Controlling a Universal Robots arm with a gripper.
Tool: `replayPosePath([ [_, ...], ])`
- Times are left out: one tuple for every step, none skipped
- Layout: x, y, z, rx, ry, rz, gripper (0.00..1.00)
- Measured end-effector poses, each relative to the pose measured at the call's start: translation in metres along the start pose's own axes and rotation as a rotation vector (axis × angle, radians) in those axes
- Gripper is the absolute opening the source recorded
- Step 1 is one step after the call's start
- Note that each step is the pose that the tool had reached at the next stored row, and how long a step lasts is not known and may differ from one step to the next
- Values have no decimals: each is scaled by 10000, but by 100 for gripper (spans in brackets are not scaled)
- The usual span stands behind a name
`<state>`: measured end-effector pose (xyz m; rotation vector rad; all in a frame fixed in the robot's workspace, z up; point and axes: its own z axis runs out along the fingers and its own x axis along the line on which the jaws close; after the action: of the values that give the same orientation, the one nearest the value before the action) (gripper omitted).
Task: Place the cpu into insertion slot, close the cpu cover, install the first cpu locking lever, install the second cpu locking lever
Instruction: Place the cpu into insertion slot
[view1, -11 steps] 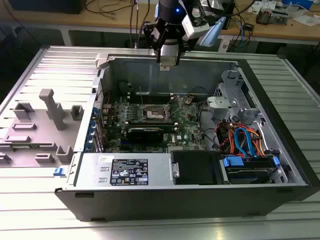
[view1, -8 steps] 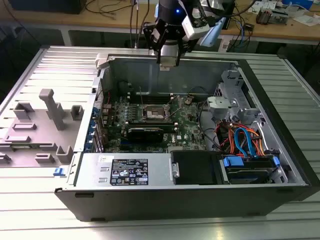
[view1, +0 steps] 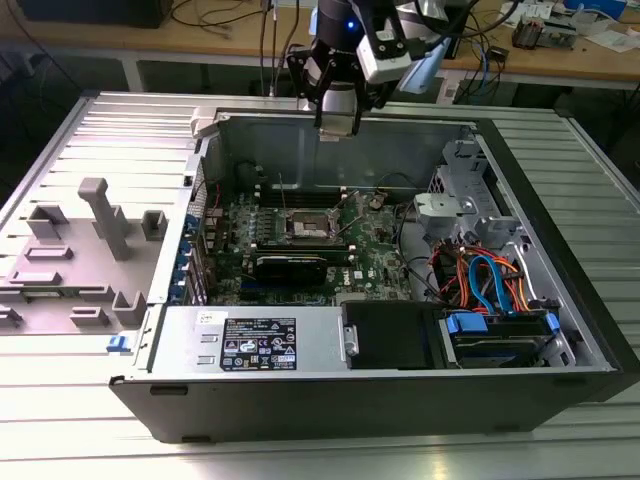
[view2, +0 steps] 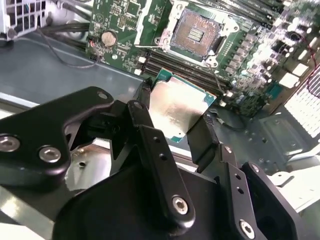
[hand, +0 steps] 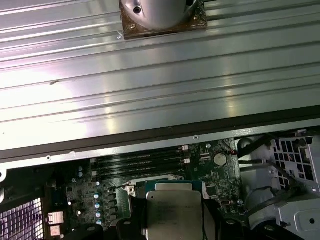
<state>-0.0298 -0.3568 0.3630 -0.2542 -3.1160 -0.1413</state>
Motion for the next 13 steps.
replayPosePath([
  [0, 0, 4, -5, -16, 178, 54],
  [0, -1, 6, -7, -25, 283, 54],
  [0, -1, 6, -7, -27, 303, 54],
  [0, -1, 6, -7, -27, 305, 54],
  [0, -1, 7, -8, -28, 305, 54],
  [0, -1, 7, -7, -28, 305, 54],
  [0, -1, 7, -7, -28, 306, 54],
  [0, -1, 7, -7, -27, 306, 54],
  [0, -1, 7, -7, -28, 306, 54],
  [0, -1, 7, -8, -28, 306, 54],
  [0, -1, 7, -7, -28, 306, 54],
  [0, -1, 7, -7, -27, 306, 54],
  [0, -1, 7, -8, -28, 306, 54],
])
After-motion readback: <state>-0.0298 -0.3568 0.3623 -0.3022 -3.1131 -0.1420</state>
